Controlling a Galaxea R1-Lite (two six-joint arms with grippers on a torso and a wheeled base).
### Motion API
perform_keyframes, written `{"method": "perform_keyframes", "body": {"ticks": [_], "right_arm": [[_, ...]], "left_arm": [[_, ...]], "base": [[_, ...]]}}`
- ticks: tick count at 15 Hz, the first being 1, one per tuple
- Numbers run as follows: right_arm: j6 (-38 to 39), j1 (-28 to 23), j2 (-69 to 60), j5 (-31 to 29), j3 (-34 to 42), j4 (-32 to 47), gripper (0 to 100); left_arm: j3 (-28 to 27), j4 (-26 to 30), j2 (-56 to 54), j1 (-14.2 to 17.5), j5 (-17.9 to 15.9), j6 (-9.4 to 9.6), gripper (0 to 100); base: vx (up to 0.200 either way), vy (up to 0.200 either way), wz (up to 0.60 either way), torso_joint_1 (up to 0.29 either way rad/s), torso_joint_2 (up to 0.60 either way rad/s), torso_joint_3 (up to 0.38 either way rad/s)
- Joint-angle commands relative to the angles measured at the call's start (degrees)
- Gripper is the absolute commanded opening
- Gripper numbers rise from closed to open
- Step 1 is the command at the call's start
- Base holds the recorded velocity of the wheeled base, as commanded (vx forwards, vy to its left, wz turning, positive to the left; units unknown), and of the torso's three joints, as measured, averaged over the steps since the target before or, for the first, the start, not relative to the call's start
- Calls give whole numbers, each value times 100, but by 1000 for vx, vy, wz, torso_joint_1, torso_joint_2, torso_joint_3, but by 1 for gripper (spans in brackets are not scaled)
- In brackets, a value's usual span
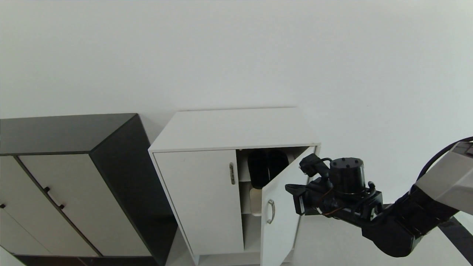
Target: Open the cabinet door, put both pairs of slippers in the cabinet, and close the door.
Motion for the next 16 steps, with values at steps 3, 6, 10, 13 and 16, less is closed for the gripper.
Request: {"method": "perform_keyframes", "body": {"ticks": [3, 6, 10, 13, 16], "right_arm": [[1, -56, 556, -5, -483, 0, 0], [9, -293, 917, 4, -932, 0, 0], [9, -574, 1154, -5, -1520, 44, 0], [9, -645, 1347, -5, -1898, 150, 0], [9, -741, 1594, -5, -2311, 238, 0]], "left_arm": [[0, -3, -1, 1, 1, -5, 0], [0, -3, -1, 1, 1, -5, 0], [0, 6, -1, 1, 1, -5, 0], [0, -3, -1, 1, 1, -5, 0], [0, -3, -1, 1, 1, -5, 0]], "base": [[0, 0, 0, 0, 0, 0], [0, 0, 0, 0, 0, 0], [0, 0, 0, 0, 0, 0], [0, 0, 0, 0, 0, 0], [0, 0, 0, 0, 0, 0]]}}
